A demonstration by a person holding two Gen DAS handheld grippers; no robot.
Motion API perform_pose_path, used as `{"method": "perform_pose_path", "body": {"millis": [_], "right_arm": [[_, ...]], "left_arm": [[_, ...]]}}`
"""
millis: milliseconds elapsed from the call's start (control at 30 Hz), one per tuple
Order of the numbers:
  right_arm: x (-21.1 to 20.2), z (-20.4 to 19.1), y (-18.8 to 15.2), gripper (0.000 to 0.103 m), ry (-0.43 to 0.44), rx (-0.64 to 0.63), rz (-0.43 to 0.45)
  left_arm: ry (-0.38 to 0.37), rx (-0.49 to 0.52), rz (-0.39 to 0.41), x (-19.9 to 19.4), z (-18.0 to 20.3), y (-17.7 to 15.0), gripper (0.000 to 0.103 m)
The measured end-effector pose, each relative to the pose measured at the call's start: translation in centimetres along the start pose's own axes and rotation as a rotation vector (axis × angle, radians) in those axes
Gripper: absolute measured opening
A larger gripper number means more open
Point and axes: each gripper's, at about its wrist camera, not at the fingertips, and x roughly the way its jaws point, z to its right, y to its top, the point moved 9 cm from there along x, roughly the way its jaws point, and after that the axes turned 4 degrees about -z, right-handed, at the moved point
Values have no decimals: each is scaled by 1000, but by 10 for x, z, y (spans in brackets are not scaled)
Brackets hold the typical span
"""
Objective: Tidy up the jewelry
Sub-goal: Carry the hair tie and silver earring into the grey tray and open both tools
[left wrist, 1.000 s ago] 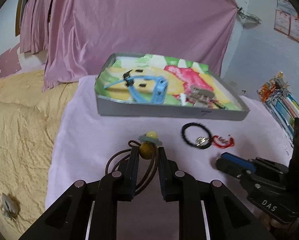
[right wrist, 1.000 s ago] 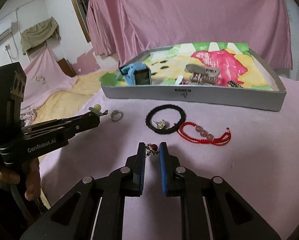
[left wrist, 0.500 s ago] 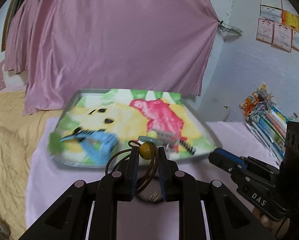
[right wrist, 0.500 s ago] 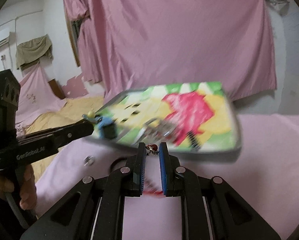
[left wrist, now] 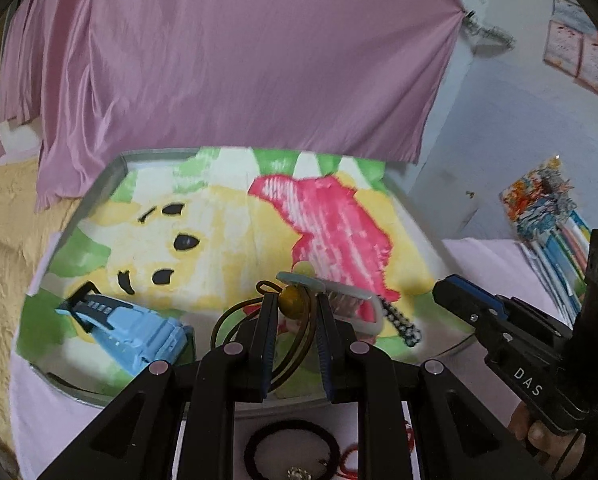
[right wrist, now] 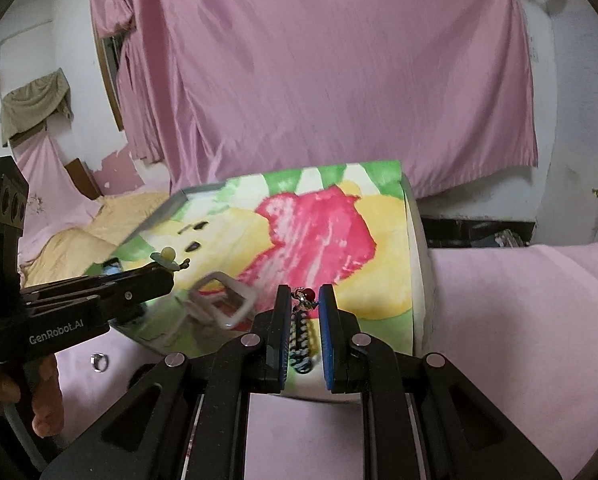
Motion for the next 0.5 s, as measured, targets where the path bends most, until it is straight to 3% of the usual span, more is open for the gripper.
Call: {"method": "perform_pose_path", "body": {"millis": [167, 500], "right_arm": [[19, 3, -10, 12, 12, 19, -64], [28, 1, -12, 13, 9, 14, -99]], "left_arm": [[19, 2, -35, 12, -3, -6, 18], [34, -10, -64, 16, -5, -10, 18]]}}
